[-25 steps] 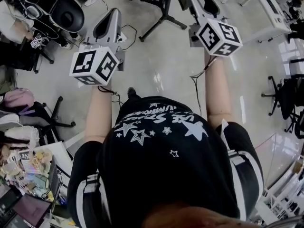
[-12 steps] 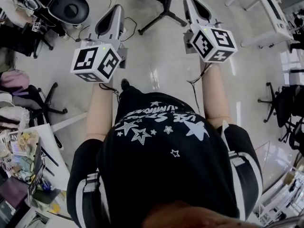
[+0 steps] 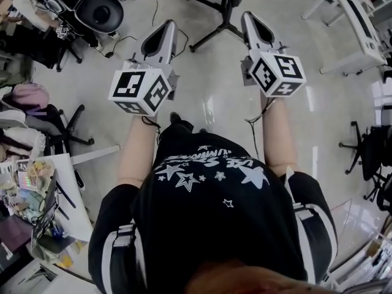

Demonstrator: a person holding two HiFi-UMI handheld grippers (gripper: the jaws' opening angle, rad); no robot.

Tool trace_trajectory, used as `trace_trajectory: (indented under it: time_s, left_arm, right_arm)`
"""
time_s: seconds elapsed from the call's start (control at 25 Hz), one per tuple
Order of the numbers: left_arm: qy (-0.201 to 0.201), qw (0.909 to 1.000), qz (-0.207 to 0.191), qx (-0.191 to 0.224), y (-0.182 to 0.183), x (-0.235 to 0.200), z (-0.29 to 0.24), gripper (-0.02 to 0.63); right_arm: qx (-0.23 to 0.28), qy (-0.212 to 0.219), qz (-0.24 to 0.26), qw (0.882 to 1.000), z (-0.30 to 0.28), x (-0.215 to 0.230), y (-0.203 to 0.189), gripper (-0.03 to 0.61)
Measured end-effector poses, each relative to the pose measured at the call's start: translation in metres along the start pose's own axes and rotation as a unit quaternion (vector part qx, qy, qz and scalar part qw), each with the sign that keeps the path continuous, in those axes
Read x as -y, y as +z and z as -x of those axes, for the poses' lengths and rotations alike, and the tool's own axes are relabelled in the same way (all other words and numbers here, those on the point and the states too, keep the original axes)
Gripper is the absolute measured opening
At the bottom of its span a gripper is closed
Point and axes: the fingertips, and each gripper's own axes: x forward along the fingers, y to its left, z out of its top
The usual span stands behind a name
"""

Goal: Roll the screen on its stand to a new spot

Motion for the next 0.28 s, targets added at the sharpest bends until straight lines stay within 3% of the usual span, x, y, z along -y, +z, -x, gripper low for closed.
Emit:
trace_trajectory:
  time_s: [0.28]
  left_arm:
    - [0.008,0.9998,0.007,-0.015,-0.0108,-0.0034,0.0112,0.011]
  right_arm:
    - [-0.007,0.004,-0.012,1.000,0.0049,-0.0037,-0.0127,0.008]
